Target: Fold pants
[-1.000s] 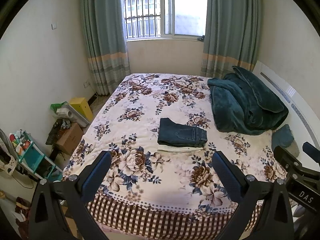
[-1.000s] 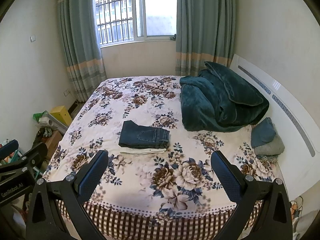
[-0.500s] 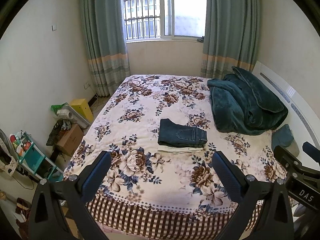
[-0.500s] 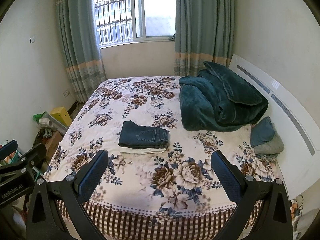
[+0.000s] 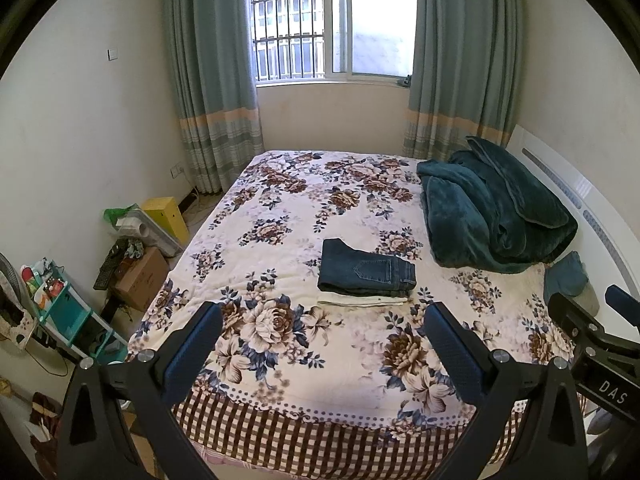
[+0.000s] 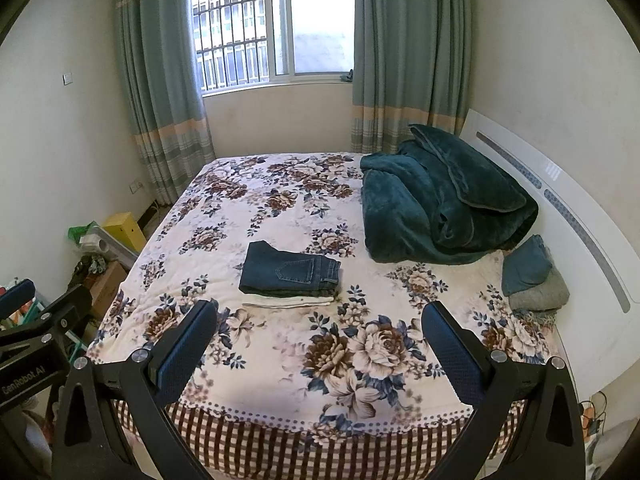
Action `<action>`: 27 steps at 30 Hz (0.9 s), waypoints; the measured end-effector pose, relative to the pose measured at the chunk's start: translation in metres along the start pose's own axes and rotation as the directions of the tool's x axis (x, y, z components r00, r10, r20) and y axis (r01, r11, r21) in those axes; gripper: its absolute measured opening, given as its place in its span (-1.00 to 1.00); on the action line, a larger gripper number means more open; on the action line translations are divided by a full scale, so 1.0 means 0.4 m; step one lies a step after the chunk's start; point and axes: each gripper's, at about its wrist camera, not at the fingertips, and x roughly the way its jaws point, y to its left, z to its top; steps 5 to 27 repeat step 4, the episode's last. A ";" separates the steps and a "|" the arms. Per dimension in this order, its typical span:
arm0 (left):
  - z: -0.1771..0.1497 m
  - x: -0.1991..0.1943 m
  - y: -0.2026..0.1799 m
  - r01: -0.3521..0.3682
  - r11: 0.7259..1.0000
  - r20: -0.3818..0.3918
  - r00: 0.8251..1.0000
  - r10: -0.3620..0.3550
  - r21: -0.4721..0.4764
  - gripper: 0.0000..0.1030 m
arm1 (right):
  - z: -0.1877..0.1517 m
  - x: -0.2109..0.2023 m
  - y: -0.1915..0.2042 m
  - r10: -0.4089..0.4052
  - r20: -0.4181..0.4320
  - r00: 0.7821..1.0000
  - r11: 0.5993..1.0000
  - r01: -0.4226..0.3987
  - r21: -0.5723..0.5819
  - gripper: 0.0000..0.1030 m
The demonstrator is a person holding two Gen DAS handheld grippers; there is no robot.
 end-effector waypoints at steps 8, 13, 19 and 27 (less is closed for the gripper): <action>0.011 -0.016 0.004 0.000 1.000 0.011 1.000 0.000 -0.002 1.00 | 0.000 0.001 -0.001 0.000 0.002 1.000 1.000 0.000 0.000 1.00; 0.011 -0.016 0.004 0.000 1.000 0.011 1.000 0.000 -0.002 1.00 | 0.000 0.001 -0.001 0.000 0.002 1.000 1.000 0.000 0.000 1.00; 0.011 -0.016 0.004 0.000 1.000 0.011 1.000 0.000 -0.002 1.00 | 0.000 0.001 -0.001 0.000 0.002 1.000 1.000 0.000 0.000 1.00; 0.011 -0.016 0.004 0.000 1.000 0.011 1.000 0.000 -0.002 1.00 | 0.000 0.001 -0.001 0.000 0.002 1.000 1.000 0.000 0.000 1.00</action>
